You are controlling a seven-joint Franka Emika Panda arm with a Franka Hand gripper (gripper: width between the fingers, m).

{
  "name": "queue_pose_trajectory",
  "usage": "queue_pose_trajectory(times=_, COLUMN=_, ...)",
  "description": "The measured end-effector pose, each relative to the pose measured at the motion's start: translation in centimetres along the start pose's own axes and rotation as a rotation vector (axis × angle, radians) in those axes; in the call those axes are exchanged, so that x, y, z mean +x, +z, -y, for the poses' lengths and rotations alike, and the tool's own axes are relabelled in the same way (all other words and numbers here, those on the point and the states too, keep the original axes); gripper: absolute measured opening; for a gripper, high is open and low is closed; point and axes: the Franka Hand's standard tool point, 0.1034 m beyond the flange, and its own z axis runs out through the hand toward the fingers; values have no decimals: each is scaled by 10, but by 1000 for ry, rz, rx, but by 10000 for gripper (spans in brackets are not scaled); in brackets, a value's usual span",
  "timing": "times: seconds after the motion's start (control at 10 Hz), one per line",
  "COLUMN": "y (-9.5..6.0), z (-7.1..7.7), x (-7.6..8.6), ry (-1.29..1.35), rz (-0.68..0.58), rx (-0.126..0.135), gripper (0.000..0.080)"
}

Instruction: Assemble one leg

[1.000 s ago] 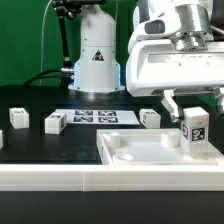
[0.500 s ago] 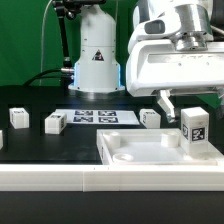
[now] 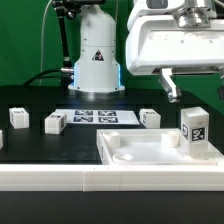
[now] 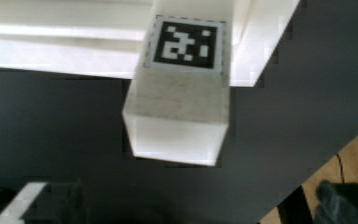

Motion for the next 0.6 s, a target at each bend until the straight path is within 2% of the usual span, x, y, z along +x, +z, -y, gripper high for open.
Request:
queue_pose_trajectory(times=0.1, y=4, z=-2, x=-4, ry=3, rz=22, rx=0, gripper=648)
queue_pose_trajectory(times=0.2, y=9, z=-4, x=-9, ry=8, rz=98, rx=9, gripper=648)
queue_pose_trajectory(times=0.6, y=19, z=-7, x=-7, ry=31, rz=375, rx=51, gripper=648)
